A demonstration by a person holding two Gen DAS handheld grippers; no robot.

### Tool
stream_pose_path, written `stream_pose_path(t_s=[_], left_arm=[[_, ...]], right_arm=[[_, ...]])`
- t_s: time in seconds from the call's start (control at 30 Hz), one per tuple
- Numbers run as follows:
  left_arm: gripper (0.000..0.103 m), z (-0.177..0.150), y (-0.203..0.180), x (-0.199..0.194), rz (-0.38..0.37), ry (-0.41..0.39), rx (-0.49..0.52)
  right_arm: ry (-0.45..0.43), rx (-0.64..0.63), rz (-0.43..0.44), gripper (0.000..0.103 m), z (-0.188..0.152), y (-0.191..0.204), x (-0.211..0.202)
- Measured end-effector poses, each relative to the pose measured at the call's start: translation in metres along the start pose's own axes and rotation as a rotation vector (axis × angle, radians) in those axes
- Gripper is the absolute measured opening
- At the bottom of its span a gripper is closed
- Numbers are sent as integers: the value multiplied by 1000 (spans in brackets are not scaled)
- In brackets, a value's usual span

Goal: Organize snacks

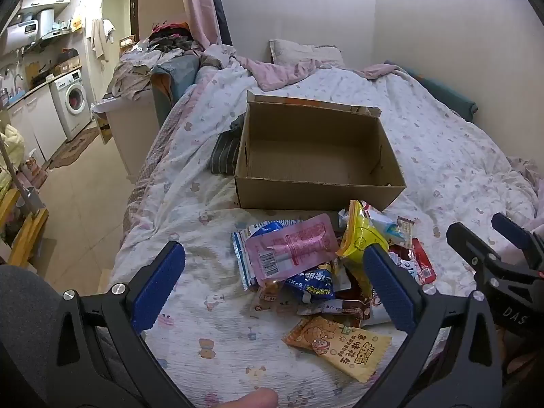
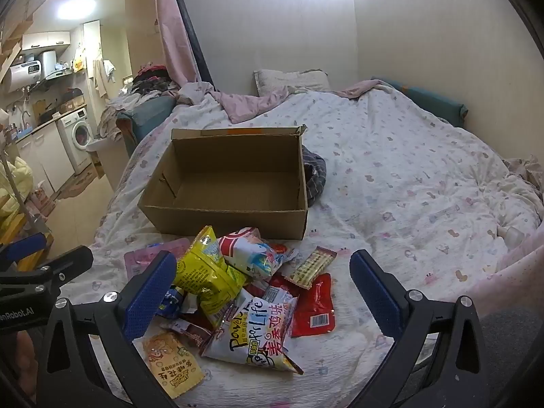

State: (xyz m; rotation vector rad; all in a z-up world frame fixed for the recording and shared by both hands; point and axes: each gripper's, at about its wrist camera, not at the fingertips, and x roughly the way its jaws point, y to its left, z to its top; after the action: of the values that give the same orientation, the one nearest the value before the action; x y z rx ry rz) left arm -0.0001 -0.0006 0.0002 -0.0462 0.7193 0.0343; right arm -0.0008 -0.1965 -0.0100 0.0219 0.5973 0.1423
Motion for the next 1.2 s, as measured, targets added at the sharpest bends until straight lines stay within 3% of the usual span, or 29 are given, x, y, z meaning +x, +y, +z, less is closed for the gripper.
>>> stream_pose_path(t_s=[1.2], left_arm=[[103, -2, 4, 2, 11, -5, -14]], right_arm=[[-1, 20, 2, 103, 1, -6, -2]])
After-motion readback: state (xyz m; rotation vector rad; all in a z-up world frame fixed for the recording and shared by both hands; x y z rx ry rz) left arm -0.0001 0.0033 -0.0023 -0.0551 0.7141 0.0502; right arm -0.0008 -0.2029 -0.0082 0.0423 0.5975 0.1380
